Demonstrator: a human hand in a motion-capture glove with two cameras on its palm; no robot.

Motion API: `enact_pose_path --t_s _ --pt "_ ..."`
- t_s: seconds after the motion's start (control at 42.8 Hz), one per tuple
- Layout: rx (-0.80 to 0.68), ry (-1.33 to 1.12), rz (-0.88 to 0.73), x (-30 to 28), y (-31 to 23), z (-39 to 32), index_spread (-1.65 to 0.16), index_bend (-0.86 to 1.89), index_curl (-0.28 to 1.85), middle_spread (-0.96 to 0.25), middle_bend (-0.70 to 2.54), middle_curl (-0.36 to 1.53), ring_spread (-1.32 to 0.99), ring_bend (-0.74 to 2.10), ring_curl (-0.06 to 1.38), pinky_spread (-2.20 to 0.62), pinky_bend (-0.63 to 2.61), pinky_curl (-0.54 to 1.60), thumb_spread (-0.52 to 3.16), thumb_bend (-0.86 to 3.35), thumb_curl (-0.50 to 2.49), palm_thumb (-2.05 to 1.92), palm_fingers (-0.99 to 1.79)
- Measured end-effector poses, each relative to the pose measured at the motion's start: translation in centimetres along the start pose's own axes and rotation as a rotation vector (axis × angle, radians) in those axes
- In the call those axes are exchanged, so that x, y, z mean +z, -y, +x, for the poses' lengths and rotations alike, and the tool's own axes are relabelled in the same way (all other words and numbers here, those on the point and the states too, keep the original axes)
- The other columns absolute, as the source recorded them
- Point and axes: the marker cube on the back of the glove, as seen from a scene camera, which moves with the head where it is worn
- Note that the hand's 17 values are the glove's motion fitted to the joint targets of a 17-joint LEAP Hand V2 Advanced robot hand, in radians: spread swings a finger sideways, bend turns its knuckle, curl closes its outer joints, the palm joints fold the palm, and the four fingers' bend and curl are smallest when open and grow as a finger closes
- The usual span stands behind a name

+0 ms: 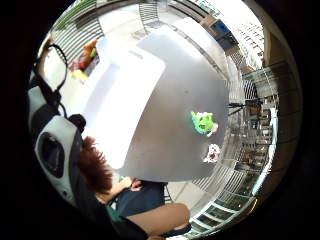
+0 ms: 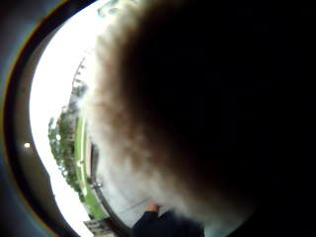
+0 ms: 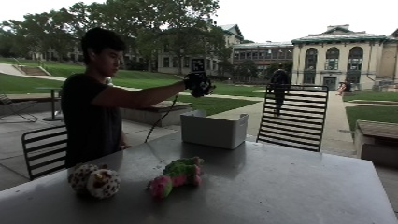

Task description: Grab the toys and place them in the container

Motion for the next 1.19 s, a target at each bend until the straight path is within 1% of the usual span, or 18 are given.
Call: enact_pose_path --t_s 0.093,0.14,0.28,0.397,0.42,0.444,0.467,0.49,0.537,0.584,0.63,0.724,0.747,0.84,0.934,1.027,1.097,1.191 --pt "-0.098 0.04 -0.018 1.2 0.1 -2.6 -0.36 0.05 1.31 -0.42 0.87 0.68 -0.37 1.44 0.52 -0.47 1.04 0.43 0.87 0.22 0.93 0.69 0.9" --pt "-0.12 0.017 -0.028 1.9 0.2 -3.0 -0.36 0.05 1.33 -0.42 0.88 0.68 -0.37 1.45 0.52 -0.47 1.05 0.43 0.87 0.22 0.94 0.68 0.89" --pt "-0.06 -0.051 -0.072 3.7 0.5 -3.0 -0.37 0.05 1.37 -0.42 0.89 0.69 -0.36 1.46 0.51 -0.47 1.07 0.43 0.88 0.21 0.96 0.68 0.88" --pt "-0.05 -0.058 -0.133 4.7 0.3 -2.8 -0.37 0.06 1.4 -0.42 0.87 0.69 -0.37 1.46 0.5 -0.47 1.07 0.42 0.88 0.17 0.97 0.64 0.83" --pt "-0.046 -0.05 -0.139 4.7 0.3 -2.7 -0.37 0.03 1.39 -0.42 0.84 0.68 -0.37 1.45 0.5 -0.46 1.09 0.43 0.89 0.16 0.96 0.62 0.78" --pt "-0.04 -0.047 -0.14 4.7 0.2 -2.6 -0.37 -0.01 1.35 -0.36 0.71 0.64 -0.37 1.39 0.48 -0.42 1.15 0.45 1.0 0.08 0.88 0.47 0.56" --pt "-0.036 -0.051 -0.137 4.6 0.2 -2.3 -0.36 -0.06 1.3 -0.29 0.58 0.63 -0.32 1.31 0.48 -0.38 1.24 0.49 1.02 -0.02 0.82 0.33 0.16" --pt "-0.039 -0.062 -0.132 4.6 0.1 -1.9 -0.36 -0.09 1.26 -0.24 0.55 0.64 -0.28 1.29 0.51 -0.35 1.32 0.54 1.02 -0.07 0.79 0.26 0.01" --pt "-0.072 -0.08 -0.117 4.2 -0.2 -1.1 -0.34 -0.18 1.15 -0.17 0.53 0.61 -0.2 1.18 0.47 -0.27 1.42 0.55 1.01 -0.15 0.72 0.07 -0.27" --pt "-0.095 -0.072 -0.098 3.7 -0.5 -0.2 -0.33 -0.16 1.06 -0.11 0.52 0.59 -0.16 1.12 0.42 -0.22 1.46 0.52 1.01 -0.12 0.68 0.02 -0.26" --pt "-0.082 -0.062 -0.077 3.1 -0.6 0.8 -0.32 -0.12 0.98 -0.06 0.48 0.56 -0.12 1.03 0.37 -0.17 1.46 0.5 1.02 -0.1 0.65 -0.03 -0.33" --pt "-0.064 -0.09 -0.056 2.1 -1.0 3.8 -0.31 -0.07 0.84 -0.01 0.43 0.53 -0.06 0.92 0.31 -0.1 1.45 0.48 1.03 -0.08 0.58 -0.06 -0.35" --pt "-0.056 -0.087 -0.054 1.9 -1.2 4.6 -0.31 -0.08 0.8 0.01 0.43 0.53 -0.05 0.94 0.31 -0.09 1.46 0.48 1.03 -0.07 0.57 -0.06 -0.31" --pt "0.074 -0.058 -0.032 0.8 -1.7 8.3 -0.3 -0.04 0.69 0.01 0.36 0.5 -0.02 0.82 0.27 -0.04 1.44 0.46 1.03 -0.08 0.52 -0.08 -0.36" --pt "0.086 -0.176 -0.024 0.3 -2.7 12.2 -0.31 0.02 0.6 0.01 0.31 0.47 -0.01 0.74 0.25 -0.01 1.4 0.44 1.02 -0.09 0.47 -0.1 -0.33" --pt "0.269 -0.207 -0.016 -0.2 -3.5 13.5 -0.31 0.05 0.54 -0.01 0.25 0.45 -0.02 0.68 0.24 0.0 1.34 0.42 1.03 -0.09 0.43 -0.1 -0.27" --pt "0.316 -0.179 -0.015 -0.5 -4.4 14.2 -0.32 0.05 0.5 -0.02 0.22 0.44 -0.03 0.65 0.23 0.01 1.31 0.4 1.03 -0.08 0.4 -0.1 -0.24" --pt "0.359 -0.157 0.001 -0.7 -5.6 18.2 -0.32 0.07 0.45 -0.03 0.19 0.43 -0.04 0.59 0.22 0.01 1.28 0.38 1.02 -0.08 0.37 -0.1 -0.23"
